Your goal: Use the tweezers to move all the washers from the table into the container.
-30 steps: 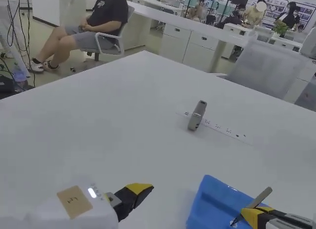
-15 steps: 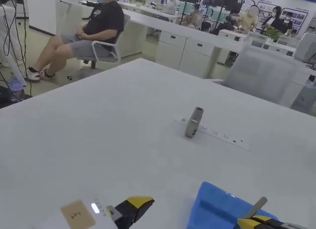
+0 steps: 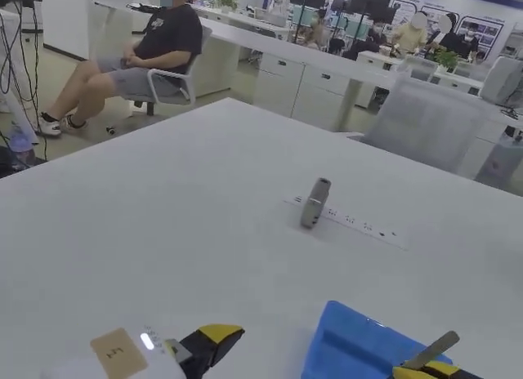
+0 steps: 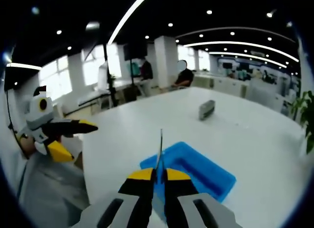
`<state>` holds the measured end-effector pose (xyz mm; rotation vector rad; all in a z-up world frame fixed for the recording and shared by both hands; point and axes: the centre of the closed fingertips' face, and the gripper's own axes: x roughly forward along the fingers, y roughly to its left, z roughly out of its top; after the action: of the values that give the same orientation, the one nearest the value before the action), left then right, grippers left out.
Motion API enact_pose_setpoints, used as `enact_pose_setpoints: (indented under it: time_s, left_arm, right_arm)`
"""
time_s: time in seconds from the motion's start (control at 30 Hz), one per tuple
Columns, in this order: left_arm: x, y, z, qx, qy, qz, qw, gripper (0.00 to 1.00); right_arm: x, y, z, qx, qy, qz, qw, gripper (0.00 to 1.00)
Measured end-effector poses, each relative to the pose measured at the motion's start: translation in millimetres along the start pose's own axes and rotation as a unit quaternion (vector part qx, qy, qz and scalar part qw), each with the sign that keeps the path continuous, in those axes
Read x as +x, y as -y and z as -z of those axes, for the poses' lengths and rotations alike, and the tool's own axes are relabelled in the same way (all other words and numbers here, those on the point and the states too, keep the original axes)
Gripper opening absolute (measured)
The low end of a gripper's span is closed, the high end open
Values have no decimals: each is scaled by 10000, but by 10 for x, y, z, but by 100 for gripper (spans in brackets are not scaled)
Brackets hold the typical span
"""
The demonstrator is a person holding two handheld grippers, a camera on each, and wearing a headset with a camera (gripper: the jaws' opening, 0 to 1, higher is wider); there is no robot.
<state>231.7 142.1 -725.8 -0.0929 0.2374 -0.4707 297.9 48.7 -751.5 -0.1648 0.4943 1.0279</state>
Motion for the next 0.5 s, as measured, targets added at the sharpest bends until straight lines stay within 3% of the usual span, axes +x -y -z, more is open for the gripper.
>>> enact_pose_setpoints:
  time_s: [0.23, 0.5]
  left_arm:
    - [7, 16, 9, 32, -30, 24, 10000, 62]
    - [17, 20, 28, 42, -90, 45, 9999, 62]
  right_arm:
    - [13, -201, 143, 50, -88, -251, 9996, 4]
    - [115, -198, 492, 262, -442, -285, 9983, 4]
